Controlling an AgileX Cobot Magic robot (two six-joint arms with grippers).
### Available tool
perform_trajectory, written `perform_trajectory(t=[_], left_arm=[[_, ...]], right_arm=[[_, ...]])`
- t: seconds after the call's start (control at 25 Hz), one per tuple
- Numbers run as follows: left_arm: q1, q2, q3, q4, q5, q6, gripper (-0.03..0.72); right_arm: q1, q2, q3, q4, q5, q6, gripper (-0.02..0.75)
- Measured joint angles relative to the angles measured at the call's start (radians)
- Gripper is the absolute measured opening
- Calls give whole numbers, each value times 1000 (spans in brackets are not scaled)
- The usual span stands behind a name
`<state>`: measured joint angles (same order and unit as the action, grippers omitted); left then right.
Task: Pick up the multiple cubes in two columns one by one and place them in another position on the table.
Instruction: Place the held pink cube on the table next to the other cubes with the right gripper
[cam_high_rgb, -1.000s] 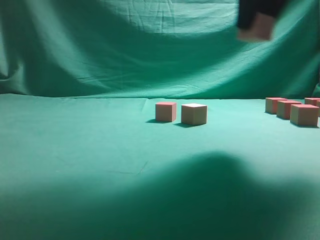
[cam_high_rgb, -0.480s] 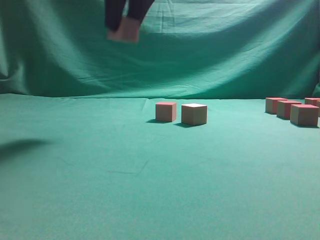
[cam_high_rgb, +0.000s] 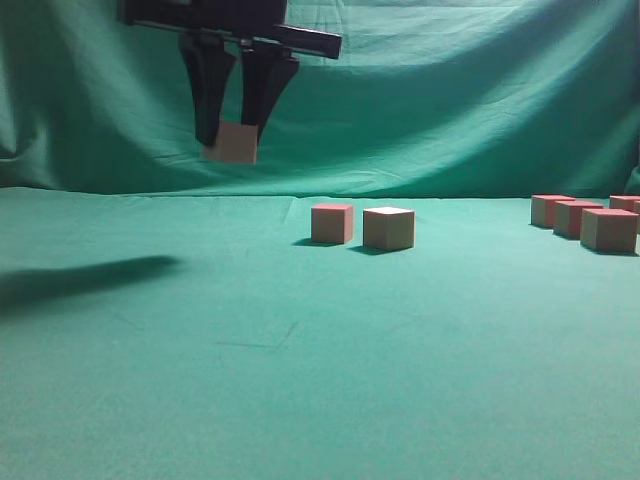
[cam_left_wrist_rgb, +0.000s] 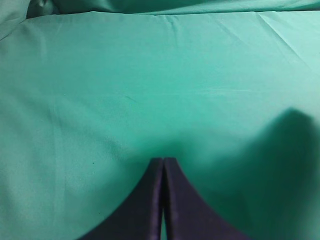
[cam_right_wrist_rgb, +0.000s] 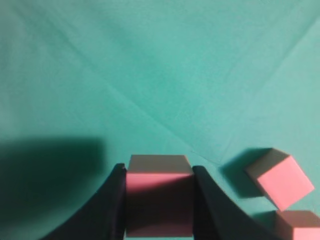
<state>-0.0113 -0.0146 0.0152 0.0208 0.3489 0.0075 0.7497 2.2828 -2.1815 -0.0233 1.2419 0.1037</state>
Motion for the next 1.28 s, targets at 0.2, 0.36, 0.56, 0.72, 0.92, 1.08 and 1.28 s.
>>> perform_trajectory(t=[0.2,0.36,0.56,0.72,0.92,1.08,1.28], left_arm=[[0,0,0,0,0,0,0],[0,0,0,0,0,0,0],[0,0,0,0,0,0,0],[0,0,0,0,0,0,0],[0,0,0,0,0,0,0],[0,0,0,0,0,0,0],[0,0,0,0,0,0,0]], right_arm=[[0,18,0,-65,-13,53,262],[0,44,-6,-117,-13,64,262],[0,70,-8,-154,-36,105,262],[0,92,-12,-178,-46,168,262],[0,114,-12,-183,-60,222,262],[0,121,-12,-183,-62,266,262],[0,126,-12,-183,-62,312,262]])
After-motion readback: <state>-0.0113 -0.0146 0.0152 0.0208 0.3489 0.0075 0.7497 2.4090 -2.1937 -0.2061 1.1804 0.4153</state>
